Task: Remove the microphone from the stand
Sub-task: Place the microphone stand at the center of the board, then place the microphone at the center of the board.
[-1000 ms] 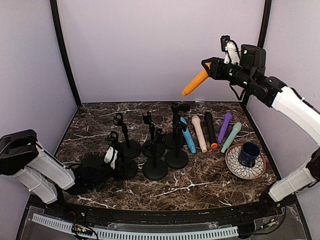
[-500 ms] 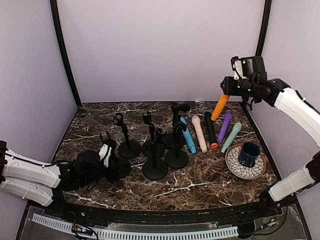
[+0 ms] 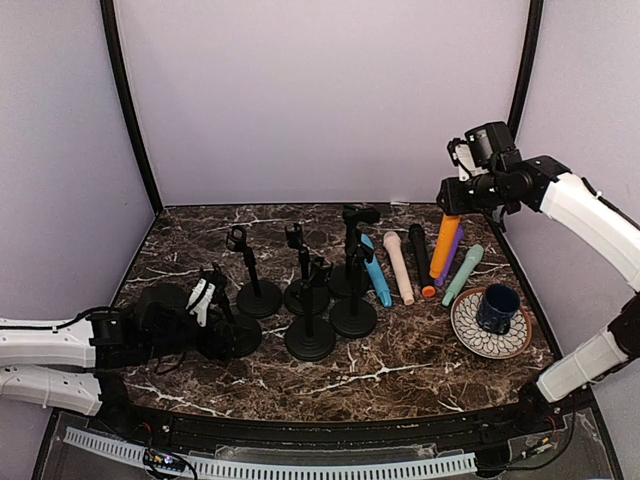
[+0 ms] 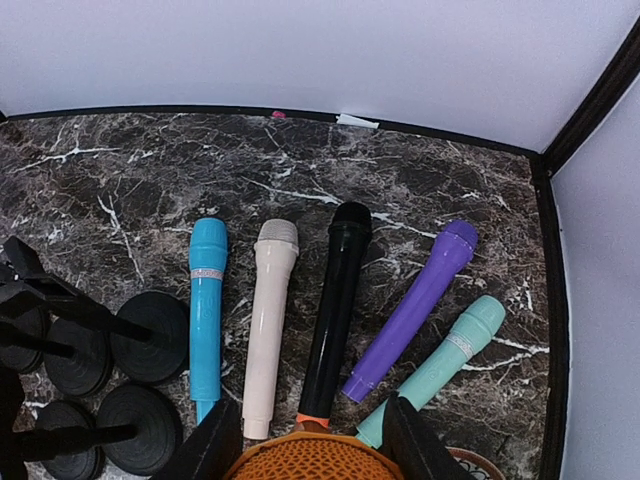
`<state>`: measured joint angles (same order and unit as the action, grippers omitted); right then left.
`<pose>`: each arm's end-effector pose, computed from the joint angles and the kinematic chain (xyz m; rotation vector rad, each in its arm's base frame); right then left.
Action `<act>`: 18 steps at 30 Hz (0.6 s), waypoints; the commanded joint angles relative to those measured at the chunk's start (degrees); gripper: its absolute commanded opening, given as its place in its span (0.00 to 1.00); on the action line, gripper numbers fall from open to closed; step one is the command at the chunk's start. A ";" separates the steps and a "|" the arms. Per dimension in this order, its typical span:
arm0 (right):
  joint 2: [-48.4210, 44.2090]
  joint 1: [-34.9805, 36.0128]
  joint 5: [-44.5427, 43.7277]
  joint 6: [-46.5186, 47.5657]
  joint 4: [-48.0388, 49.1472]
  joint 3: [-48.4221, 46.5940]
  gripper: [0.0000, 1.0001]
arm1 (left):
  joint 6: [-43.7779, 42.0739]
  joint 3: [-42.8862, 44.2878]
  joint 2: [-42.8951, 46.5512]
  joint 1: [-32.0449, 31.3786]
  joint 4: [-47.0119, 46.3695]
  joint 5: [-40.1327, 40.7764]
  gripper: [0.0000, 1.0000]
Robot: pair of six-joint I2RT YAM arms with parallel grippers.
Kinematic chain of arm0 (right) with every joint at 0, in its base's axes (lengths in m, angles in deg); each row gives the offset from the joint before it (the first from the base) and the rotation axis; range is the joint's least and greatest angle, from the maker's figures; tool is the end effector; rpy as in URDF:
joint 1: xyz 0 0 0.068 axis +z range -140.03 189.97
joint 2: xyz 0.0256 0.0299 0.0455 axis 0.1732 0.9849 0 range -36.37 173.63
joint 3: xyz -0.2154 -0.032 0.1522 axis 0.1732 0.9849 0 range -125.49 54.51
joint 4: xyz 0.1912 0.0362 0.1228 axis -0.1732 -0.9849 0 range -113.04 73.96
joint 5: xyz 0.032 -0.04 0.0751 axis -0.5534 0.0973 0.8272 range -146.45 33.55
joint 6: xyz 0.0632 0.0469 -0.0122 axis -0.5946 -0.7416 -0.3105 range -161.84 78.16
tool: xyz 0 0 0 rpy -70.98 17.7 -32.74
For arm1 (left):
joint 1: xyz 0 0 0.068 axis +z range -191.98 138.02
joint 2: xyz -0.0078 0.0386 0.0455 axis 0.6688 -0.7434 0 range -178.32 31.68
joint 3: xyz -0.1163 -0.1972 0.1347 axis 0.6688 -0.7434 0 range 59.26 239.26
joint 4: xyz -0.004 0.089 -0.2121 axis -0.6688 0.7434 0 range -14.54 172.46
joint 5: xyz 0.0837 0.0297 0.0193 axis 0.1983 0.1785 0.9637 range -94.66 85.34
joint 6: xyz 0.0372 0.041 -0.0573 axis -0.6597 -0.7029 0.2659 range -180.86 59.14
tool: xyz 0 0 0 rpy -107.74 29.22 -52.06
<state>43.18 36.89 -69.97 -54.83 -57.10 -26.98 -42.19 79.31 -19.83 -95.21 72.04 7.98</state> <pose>0.2674 0.1177 0.3443 -0.1454 2.2289 0.1137 0.1294 -0.1481 0.1890 0.4877 2.0355 -0.5490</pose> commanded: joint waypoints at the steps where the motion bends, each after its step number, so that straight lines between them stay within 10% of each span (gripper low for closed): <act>1: 2.19 1.00 1.75 1.64 -1.35 -3.36 0.17 | 1.52 8.03 -0.20 2.91 14.76 -10.21 0.86; 18: 15.00 1.22 4.06 0.95 -0.61 -8.14 0.16 | -4.59 42.25 -8.67 13.95 29.63 -37.45 0.85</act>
<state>55.59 37.74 -66.27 -53.32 -59.79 -31.33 -42.62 113.39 -24.70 -83.82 100.39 -22.79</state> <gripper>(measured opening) 0.453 0.849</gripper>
